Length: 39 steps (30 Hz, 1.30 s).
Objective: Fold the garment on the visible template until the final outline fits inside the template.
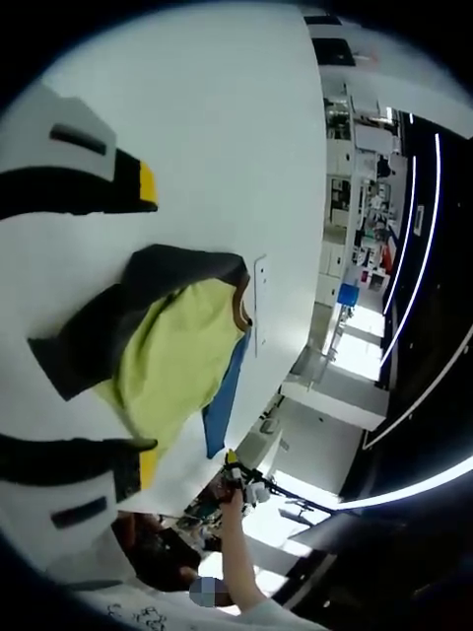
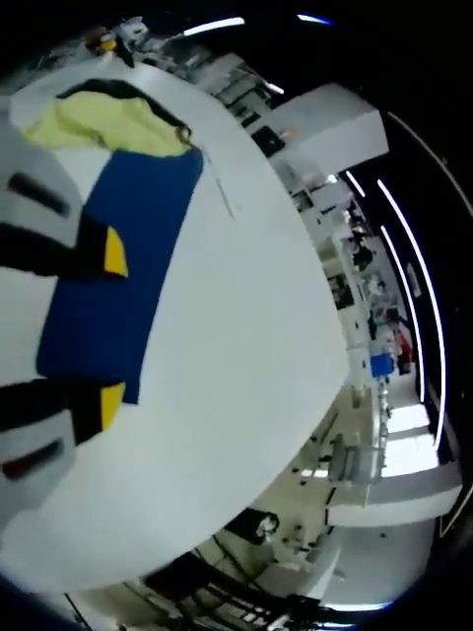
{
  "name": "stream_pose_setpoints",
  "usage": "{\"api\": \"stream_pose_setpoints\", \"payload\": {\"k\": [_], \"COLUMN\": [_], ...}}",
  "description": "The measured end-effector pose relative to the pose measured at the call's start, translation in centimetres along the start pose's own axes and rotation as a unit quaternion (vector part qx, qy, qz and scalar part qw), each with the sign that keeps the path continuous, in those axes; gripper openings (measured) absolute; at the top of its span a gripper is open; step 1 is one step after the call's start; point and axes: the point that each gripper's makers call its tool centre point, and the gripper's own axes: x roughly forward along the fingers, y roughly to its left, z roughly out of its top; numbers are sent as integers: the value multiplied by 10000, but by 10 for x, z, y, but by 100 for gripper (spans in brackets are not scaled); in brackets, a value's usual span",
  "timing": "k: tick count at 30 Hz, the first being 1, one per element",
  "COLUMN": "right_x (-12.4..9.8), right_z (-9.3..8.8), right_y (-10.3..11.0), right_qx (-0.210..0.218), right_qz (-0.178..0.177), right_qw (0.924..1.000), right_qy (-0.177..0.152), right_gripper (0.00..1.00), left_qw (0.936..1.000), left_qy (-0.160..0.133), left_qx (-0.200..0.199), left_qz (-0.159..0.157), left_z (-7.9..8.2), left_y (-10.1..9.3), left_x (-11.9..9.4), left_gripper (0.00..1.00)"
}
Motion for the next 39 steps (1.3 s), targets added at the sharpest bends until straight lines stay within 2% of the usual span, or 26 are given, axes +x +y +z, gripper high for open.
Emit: {"api": "stream_pose_setpoints", "payload": {"k": [5,8,10,12,17,22,25,31,37,39], "right_x": [-2,-3,-5,-7,-11,-20,-26,-42,-62,-69], "right_z": [-4,-9,-13,-13,-8,-6,-9,-10,-16,-17], "right_y": [7,16,27,27,24,34,42,58,87,95], "right_qx": [-87,-203,-327,-467,-425,-525,-665,-648,-791,-881], "right_qz": [116,265,409,426,528,696,824,1036,1232,1254], "right_qw": [9999,9994,9985,9979,9976,9962,9944,9925,9891,9879], "right_qy": [43,90,150,164,111,36,55,-60,-157,-224], "right_gripper": [53,68,74,78,90,100,100,100,100,100], "left_qw": [10000,10000,10000,10000,10000,9999,9999,9999,9999,9999], "left_qy": [0,-11,-16,-15,-31,-76,-82,-49,74,143], "left_qx": [-2,-8,-14,-24,-47,-72,-88,-89,-136,42], "left_qz": [1,-1,-13,-12,-38,-50,-57,-25,-16,1], "left_z": [-1,-3,-3,-5,-8,-12,-14,-24,-44,-50], "left_y": [-1,-2,-3,-3,-7,-12,-15,-16,-21,-25], "left_x": [-1,-3,-4,-5,-9,-17,-20,-30,-32,-33], "left_gripper": [93,92,93,92,92,92,92,91,89,86]}}
